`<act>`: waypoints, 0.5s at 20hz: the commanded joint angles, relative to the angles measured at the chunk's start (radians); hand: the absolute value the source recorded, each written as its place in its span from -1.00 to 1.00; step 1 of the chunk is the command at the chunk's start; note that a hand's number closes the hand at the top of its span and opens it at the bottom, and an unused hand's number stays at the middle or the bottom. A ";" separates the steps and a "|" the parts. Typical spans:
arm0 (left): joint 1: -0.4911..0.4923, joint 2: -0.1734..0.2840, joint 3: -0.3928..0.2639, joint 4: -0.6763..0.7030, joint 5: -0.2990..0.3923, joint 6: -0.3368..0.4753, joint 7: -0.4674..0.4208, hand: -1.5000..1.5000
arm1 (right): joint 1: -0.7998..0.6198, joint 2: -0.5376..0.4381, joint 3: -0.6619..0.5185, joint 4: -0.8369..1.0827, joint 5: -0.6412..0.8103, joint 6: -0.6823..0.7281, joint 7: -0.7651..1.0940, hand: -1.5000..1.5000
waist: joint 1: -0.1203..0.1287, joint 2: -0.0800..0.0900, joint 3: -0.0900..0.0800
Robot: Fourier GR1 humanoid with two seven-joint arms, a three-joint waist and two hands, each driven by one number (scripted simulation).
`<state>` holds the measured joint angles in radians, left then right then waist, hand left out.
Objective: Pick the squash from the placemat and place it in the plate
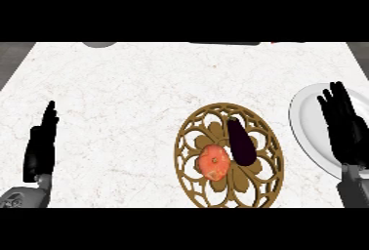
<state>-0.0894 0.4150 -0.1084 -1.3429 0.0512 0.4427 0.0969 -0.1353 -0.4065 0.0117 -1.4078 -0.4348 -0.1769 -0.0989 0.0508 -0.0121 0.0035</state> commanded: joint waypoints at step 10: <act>0.078 -0.190 -0.131 -0.078 0.194 -0.215 0.093 0.00 | -0.195 -0.109 0.067 -0.093 0.348 -0.221 0.063 -1.00 | -0.046 0.009 -0.005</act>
<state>-0.0479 0.2933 -0.1860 -1.4022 0.1844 0.2832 0.1449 -0.3306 -0.5520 0.0692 -1.4945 -0.2003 -0.2418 -0.0407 0.0127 -0.0056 -0.0025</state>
